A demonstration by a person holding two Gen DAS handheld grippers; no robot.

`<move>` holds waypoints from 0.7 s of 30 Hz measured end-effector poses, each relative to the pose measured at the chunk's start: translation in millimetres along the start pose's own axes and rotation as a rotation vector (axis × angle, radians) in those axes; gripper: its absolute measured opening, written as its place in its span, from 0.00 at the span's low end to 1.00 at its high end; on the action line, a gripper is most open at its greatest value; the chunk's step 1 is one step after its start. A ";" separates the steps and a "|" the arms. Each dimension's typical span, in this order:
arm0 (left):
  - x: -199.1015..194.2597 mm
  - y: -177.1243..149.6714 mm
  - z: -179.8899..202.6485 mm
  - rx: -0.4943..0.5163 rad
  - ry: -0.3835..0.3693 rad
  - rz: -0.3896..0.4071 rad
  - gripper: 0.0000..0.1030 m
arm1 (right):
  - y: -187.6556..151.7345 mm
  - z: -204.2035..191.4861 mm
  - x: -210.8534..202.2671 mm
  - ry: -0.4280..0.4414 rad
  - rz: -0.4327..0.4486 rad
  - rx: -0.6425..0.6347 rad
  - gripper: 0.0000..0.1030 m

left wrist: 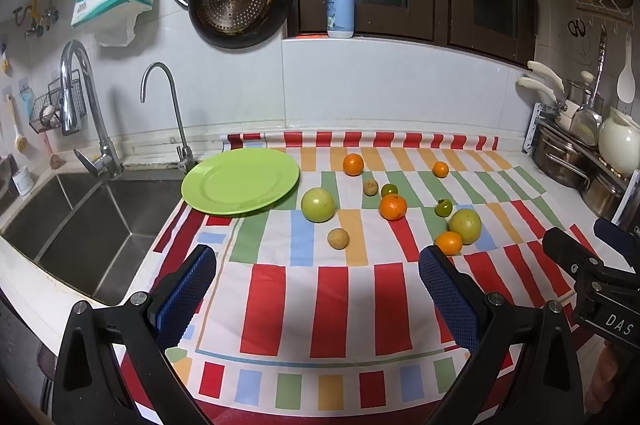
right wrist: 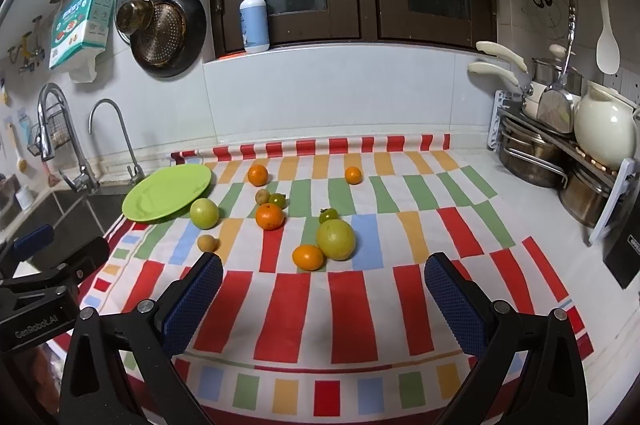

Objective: Organize fruits

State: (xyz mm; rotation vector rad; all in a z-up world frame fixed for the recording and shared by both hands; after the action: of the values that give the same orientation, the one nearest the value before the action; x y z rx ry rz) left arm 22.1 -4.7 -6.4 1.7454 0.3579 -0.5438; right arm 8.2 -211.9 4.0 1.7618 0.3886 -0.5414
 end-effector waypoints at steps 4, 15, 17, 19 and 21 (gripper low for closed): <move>0.8 0.3 0.4 0.000 -0.001 0.001 1.00 | 1.9 0.1 -0.7 -0.001 -0.002 -0.003 0.99; 1.3 -0.6 2.1 0.000 -0.001 0.007 1.00 | 6.5 1.0 -2.2 0.004 0.009 -0.006 0.99; 1.2 0.0 1.7 0.000 -0.001 0.007 1.00 | 6.0 0.5 -2.6 0.004 0.010 -0.005 0.99; 0.6 0.0 2.8 -0.001 0.000 0.012 1.00 | 7.0 0.4 -3.0 0.005 0.012 -0.004 0.99; -0.8 -0.3 3.1 -0.001 0.000 0.018 1.00 | 7.4 -0.6 -4.6 0.007 0.017 -0.006 0.99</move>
State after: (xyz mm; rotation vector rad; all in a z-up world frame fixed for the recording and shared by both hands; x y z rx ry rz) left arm 20.8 -7.6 -6.7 1.7460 0.3426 -0.5304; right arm 8.4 -213.0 12.7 1.7602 0.3799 -0.5215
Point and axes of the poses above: each gripper's, at about its wrist camera, not at the fingertips, and x roughly the way its jaws point, z to its right, y to its top, the point moved 3 cm from there along x, roughly the way its jaws point, and after that the axes turned 12 degrees about x, right-handed, at the moved point
